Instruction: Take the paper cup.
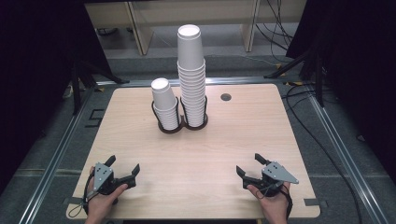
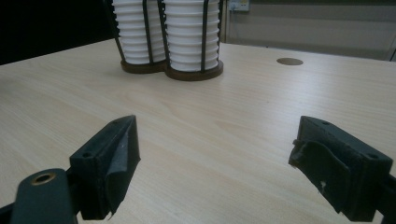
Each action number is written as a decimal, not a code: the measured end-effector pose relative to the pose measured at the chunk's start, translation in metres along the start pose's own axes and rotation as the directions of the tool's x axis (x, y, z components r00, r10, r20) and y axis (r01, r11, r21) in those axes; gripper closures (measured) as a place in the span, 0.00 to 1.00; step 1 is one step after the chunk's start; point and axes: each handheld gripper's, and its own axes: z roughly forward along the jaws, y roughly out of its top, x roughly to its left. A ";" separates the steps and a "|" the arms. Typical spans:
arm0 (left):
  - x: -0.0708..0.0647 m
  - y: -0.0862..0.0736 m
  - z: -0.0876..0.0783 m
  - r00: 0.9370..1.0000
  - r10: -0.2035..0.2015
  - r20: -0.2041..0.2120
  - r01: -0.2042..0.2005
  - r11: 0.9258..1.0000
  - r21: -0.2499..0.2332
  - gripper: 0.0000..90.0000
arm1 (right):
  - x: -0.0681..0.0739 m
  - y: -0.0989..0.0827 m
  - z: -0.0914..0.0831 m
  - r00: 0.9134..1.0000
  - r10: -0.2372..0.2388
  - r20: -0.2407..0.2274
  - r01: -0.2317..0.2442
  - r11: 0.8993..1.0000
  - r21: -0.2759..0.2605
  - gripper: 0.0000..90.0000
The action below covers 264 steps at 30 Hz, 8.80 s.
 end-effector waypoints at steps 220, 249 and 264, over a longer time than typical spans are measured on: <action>-0.091 0.247 0.232 0.942 0.168 0.289 -0.130 0.981 -0.146 0.05 | 0.024 0.361 0.149 0.997 -0.065 -0.042 0.041 0.902 -0.429 0.26; -0.086 0.247 0.182 0.924 0.225 0.309 -0.169 0.966 -0.197 0.00 | 0.016 0.332 0.103 0.995 -0.091 -0.047 0.062 0.902 -0.428 0.25; -0.089 0.231 0.140 0.897 0.254 0.361 -0.186 0.959 -0.213 0.00 | 0.017 0.299 0.084 0.992 -0.105 -0.069 0.071 0.921 -0.384 0.25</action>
